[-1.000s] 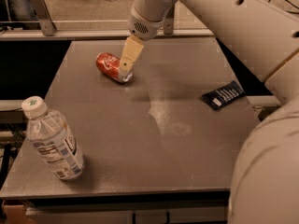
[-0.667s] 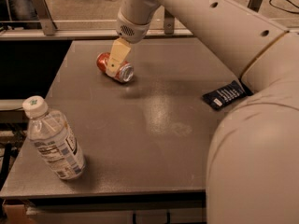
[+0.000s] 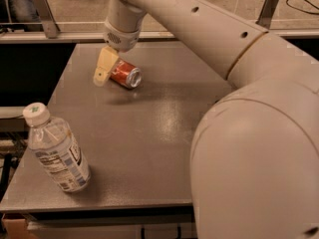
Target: Place coke can upright
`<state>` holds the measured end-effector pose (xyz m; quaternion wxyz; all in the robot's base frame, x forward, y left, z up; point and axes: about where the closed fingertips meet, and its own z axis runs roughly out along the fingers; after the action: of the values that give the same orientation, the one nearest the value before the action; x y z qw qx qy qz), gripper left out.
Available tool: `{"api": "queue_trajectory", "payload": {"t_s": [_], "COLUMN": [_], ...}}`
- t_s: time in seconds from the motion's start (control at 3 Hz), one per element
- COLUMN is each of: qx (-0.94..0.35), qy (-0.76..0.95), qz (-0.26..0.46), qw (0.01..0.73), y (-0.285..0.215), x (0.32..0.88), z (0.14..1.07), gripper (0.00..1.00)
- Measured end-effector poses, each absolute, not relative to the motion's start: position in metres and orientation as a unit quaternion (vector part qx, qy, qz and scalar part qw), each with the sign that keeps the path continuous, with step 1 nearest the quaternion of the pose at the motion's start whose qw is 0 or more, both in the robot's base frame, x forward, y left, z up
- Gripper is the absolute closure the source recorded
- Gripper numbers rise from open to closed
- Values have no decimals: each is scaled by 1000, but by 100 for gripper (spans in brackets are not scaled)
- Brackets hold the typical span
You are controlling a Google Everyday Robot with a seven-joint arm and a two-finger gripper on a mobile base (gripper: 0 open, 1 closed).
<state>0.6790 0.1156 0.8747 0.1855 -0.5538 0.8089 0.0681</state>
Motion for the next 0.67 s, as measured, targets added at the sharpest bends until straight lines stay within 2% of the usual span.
{"api": "queue_trajectory", "payload": {"t_s": [0.67], "qx": [-526], "qy": [834], "qz": [39], "qw": [163], "y": [132], "x": [699], "z": [842], "gripper": [0]}}
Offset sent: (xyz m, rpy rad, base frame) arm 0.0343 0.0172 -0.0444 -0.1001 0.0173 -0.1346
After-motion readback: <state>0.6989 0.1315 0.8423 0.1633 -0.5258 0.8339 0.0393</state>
